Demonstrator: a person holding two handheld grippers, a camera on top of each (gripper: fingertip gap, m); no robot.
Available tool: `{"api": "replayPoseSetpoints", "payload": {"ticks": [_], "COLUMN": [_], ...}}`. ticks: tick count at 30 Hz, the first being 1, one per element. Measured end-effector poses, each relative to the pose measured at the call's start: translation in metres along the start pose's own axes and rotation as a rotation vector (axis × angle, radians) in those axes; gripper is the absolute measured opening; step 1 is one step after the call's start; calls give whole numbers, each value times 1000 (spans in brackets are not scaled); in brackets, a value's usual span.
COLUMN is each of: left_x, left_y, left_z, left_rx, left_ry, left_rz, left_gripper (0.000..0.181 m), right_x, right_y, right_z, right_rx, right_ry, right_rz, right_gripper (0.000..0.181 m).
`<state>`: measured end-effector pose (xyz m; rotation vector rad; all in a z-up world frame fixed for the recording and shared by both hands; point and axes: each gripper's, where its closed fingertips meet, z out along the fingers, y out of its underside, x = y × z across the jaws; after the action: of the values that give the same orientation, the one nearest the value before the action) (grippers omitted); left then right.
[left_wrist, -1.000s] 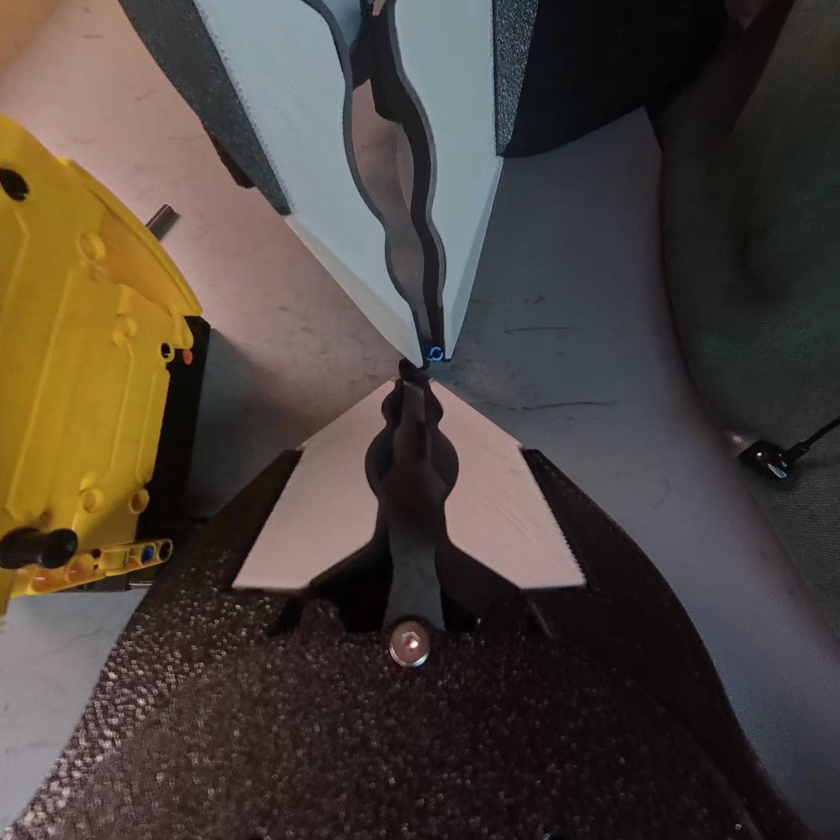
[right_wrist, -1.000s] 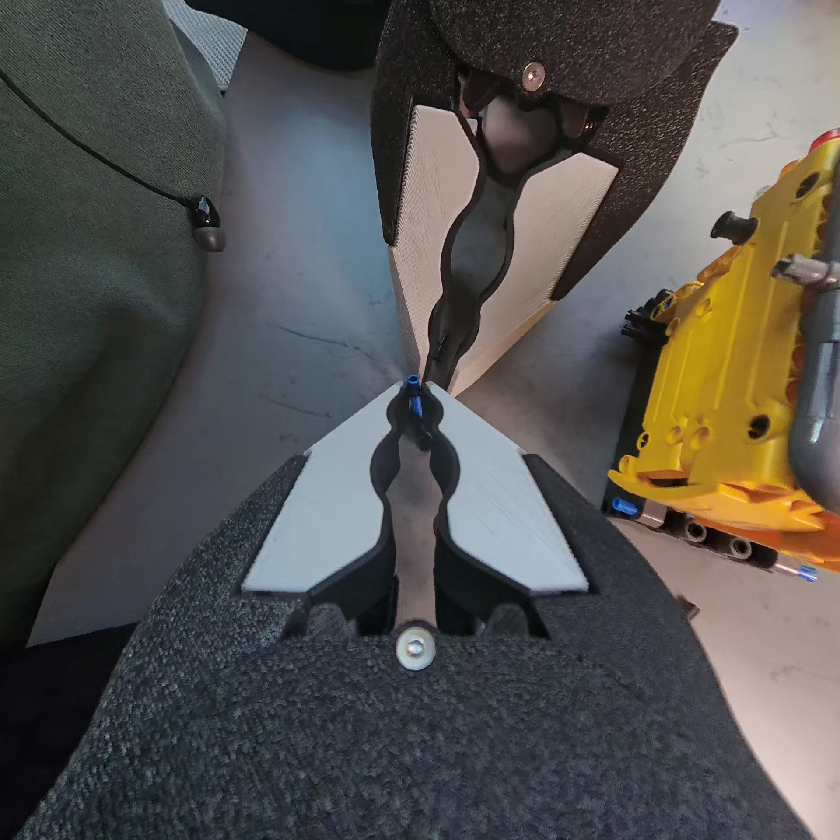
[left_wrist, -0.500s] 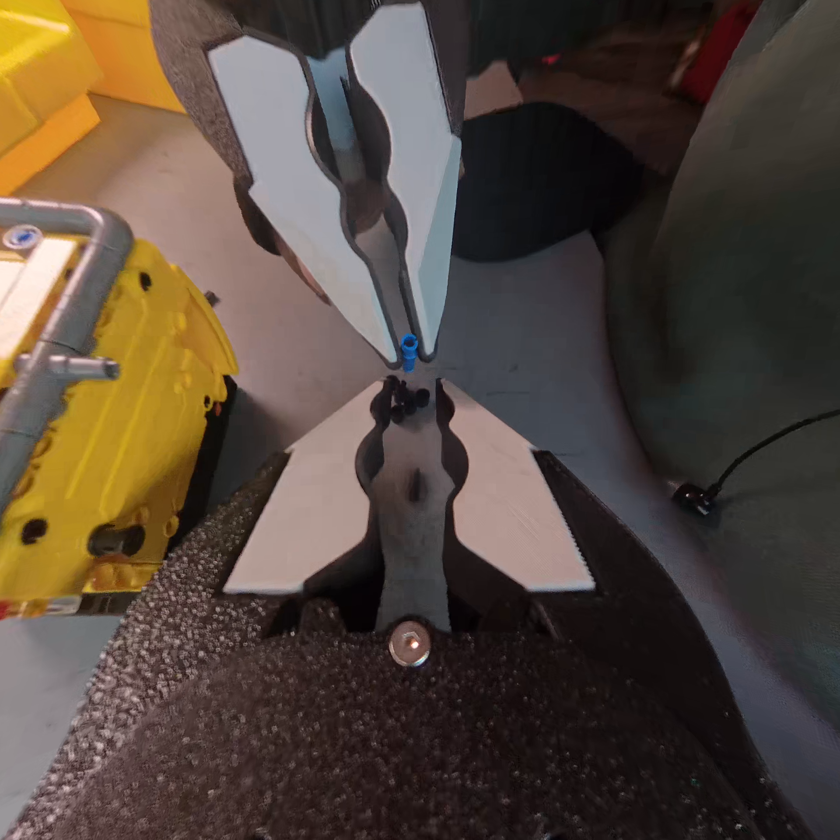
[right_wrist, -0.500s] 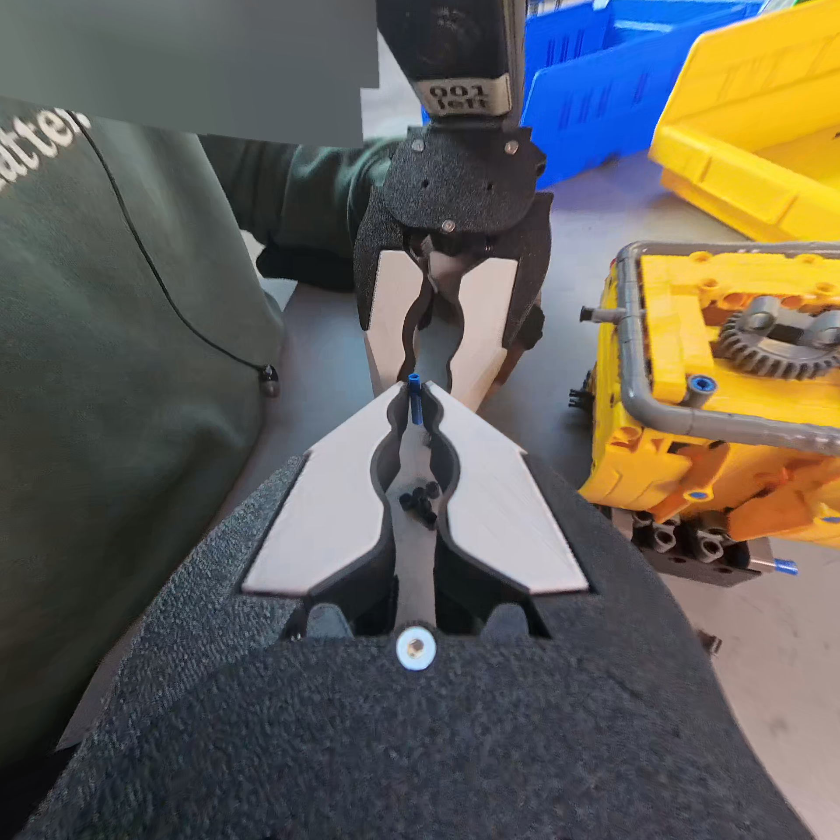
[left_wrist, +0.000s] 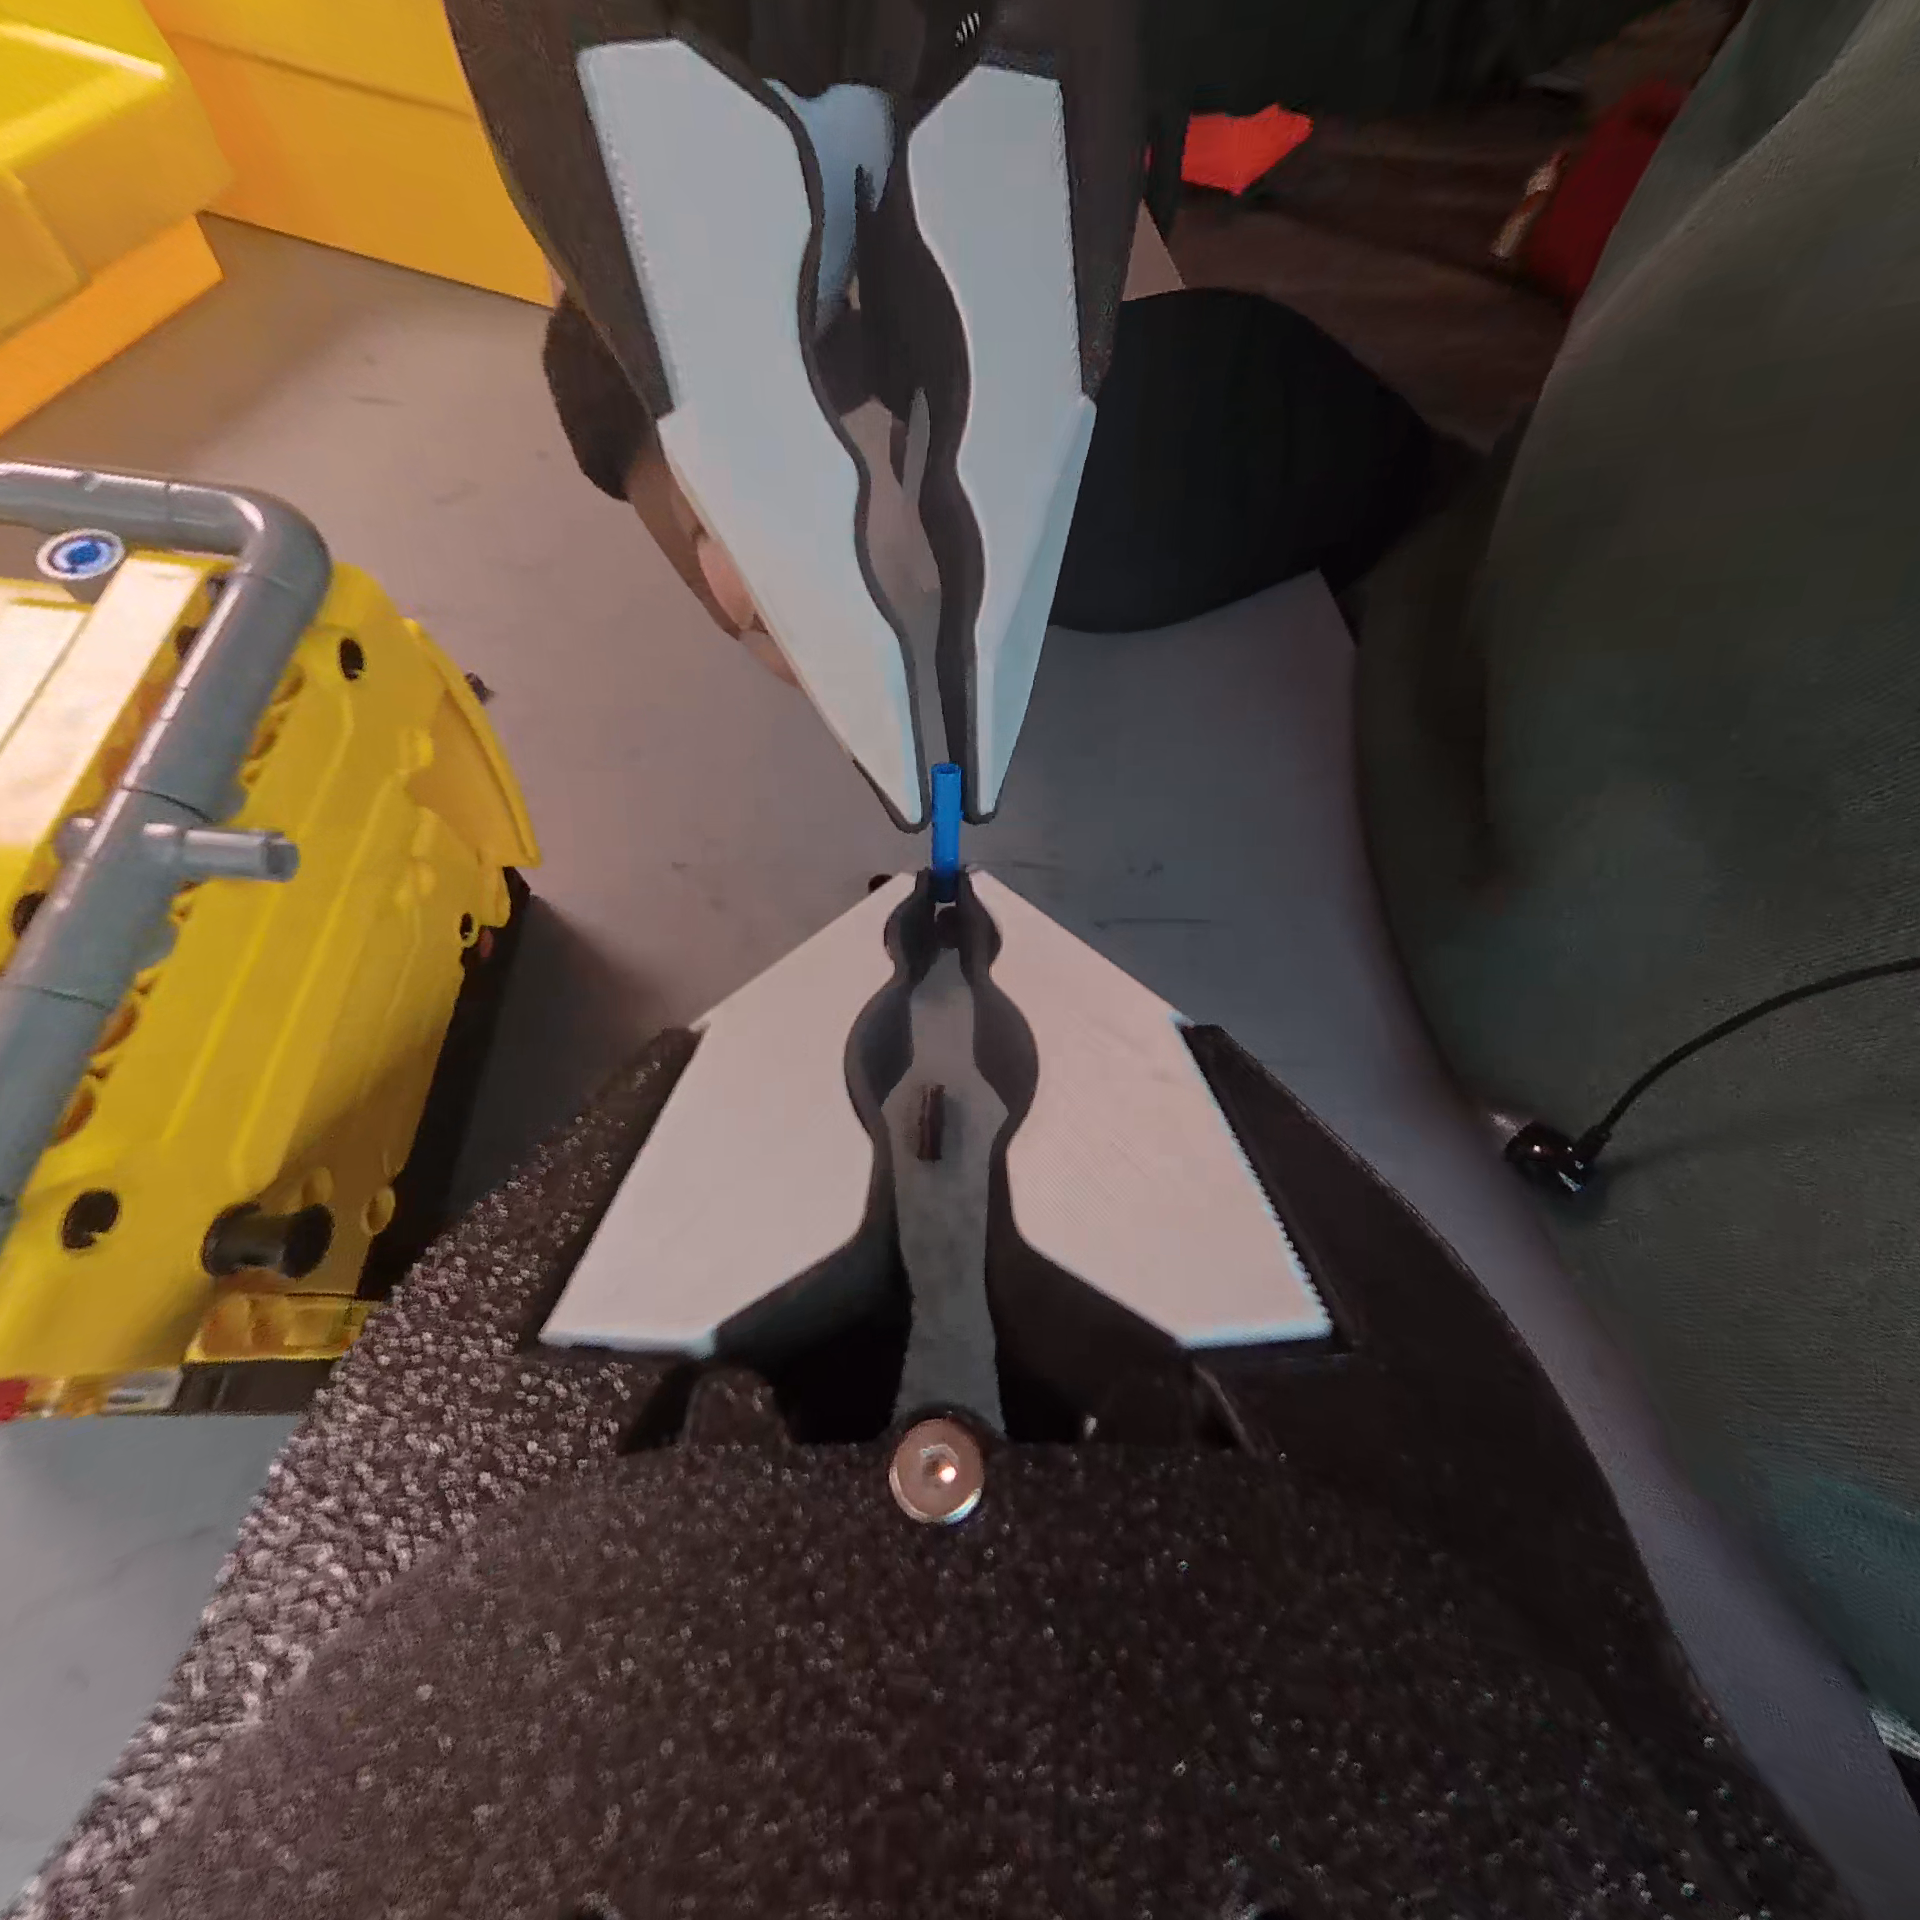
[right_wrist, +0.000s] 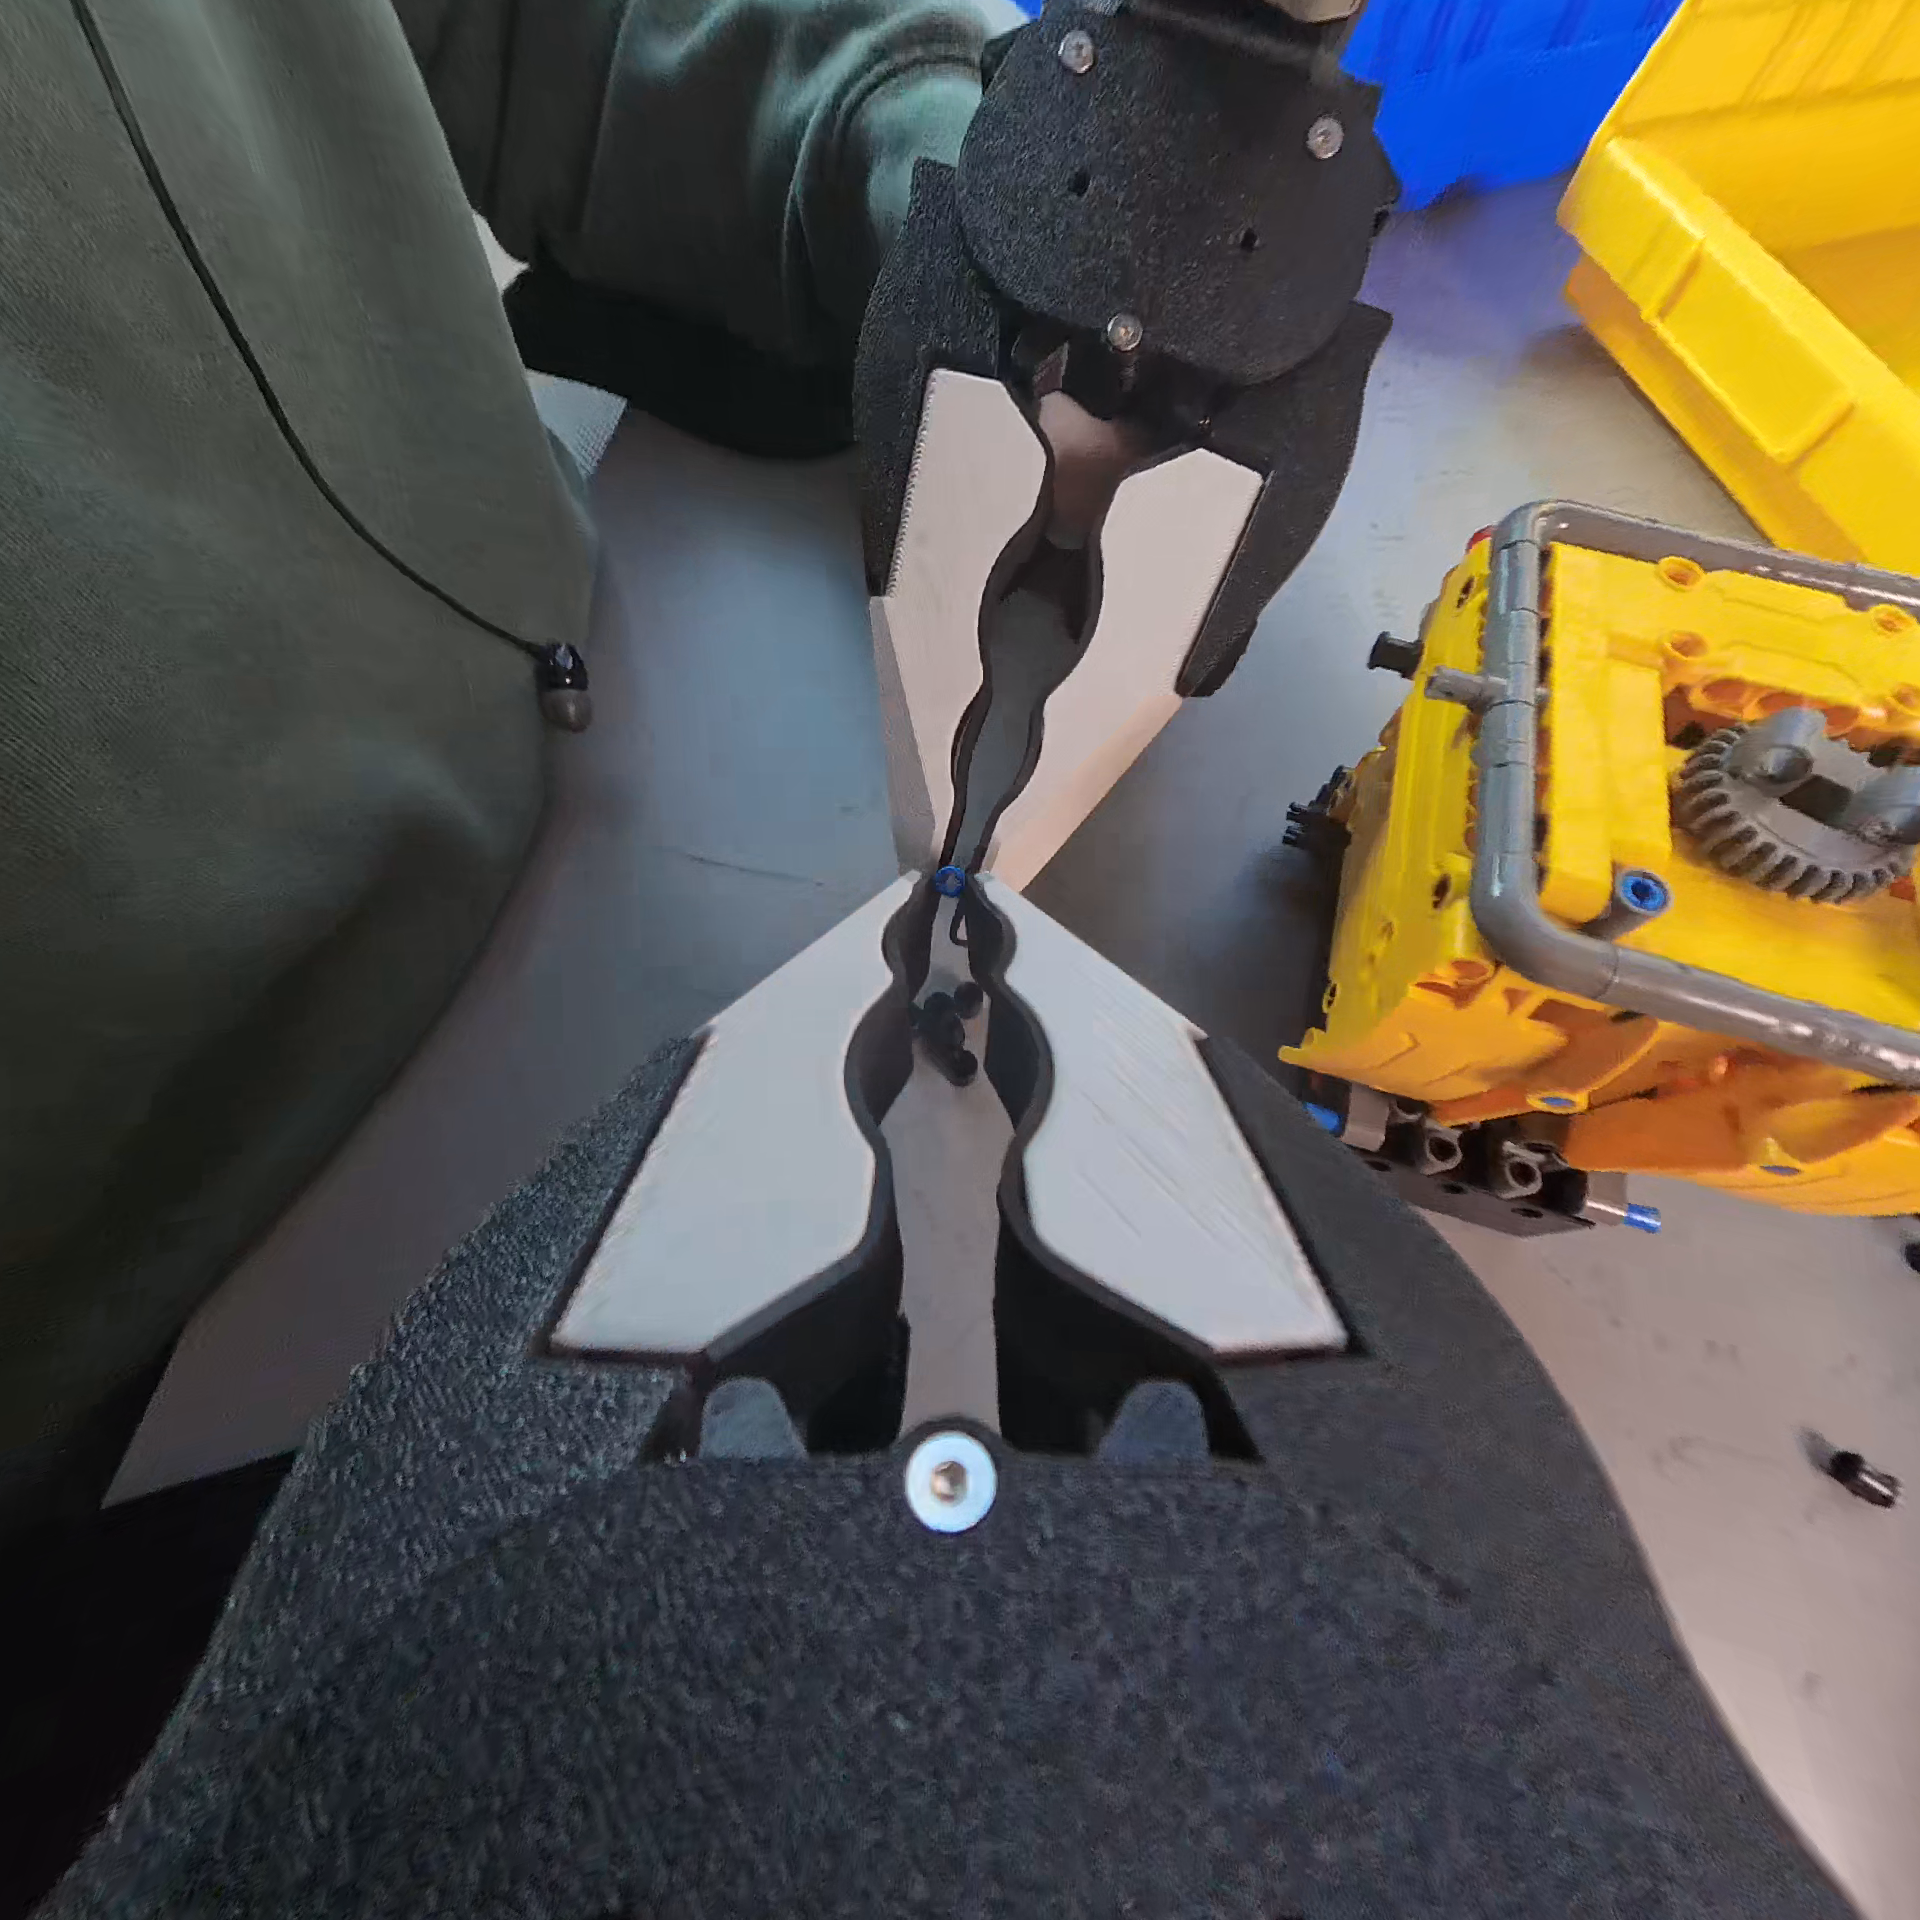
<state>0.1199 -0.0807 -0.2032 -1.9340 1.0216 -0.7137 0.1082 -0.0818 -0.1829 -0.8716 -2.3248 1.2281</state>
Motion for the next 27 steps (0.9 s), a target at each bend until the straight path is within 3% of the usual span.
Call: {"api": "replayPoseSetpoints", "payload": {"ticks": [8, 21, 27], "left_x": [0, 1, -9], "left_y": [6, 10, 22], "left_z": [2, 3, 5], "left_rx": [-33, -55, -119], "left_ry": [-1, 0, -52], "left_rz": [5, 0, 41], "left_gripper": [2, 3, 12], "right_x": [-1, -1, -2], "right_y": [8, 7, 24], "right_z": [4, 8, 7], "right_rx": [-154, -234, -425], "right_ry": [-22, -61, -110], "right_rz": [-80, -131, -173], "right_gripper": [5, 4, 4]}}
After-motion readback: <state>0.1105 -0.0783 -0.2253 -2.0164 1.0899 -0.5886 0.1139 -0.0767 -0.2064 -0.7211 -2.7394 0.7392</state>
